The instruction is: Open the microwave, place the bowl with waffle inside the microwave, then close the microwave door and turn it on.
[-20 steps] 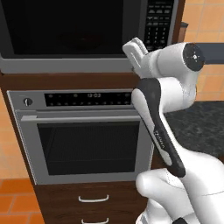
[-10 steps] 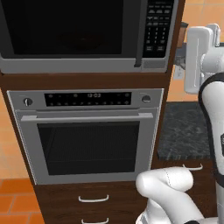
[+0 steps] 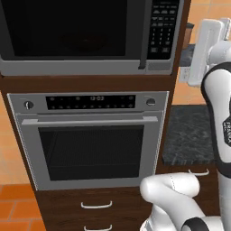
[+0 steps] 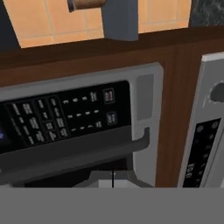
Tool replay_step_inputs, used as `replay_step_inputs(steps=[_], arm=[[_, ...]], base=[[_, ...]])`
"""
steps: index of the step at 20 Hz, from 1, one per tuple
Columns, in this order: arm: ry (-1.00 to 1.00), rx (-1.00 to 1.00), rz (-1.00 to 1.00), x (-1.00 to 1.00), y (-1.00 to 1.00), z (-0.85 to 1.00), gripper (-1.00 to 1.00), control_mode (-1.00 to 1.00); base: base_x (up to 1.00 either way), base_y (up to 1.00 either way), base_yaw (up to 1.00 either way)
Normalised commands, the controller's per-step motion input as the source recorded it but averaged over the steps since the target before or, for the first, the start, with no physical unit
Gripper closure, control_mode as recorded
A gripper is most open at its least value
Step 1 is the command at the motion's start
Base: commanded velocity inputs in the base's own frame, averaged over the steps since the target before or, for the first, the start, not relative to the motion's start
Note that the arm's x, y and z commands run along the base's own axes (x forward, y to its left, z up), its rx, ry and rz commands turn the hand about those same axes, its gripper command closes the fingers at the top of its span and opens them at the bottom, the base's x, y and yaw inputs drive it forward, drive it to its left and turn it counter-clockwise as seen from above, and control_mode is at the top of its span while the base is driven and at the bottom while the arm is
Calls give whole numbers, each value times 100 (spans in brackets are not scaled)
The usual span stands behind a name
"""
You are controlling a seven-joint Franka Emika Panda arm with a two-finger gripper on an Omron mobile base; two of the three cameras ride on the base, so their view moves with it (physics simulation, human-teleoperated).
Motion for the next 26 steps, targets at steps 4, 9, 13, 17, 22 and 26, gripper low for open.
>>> replay_step_inputs(steps=[4, 9, 13, 17, 22, 26], arm=[[1, 0, -8, 58, 23, -24, 100, -100], [1, 0, -4, 75, 12, -15, 100, -100], [0, 0, -1, 68, 1, -4, 100, -100], [0, 0, 0, 69, 11, 0, 100, -100], [0, 0, 0, 83, 20, -3, 100, -100], [0, -6, -8, 100, 27, -54, 100, -100]], base=[[0, 0, 0], [0, 0, 0], [0, 0, 0], [0, 0, 0], [0, 0, 0], [0, 0, 0]])
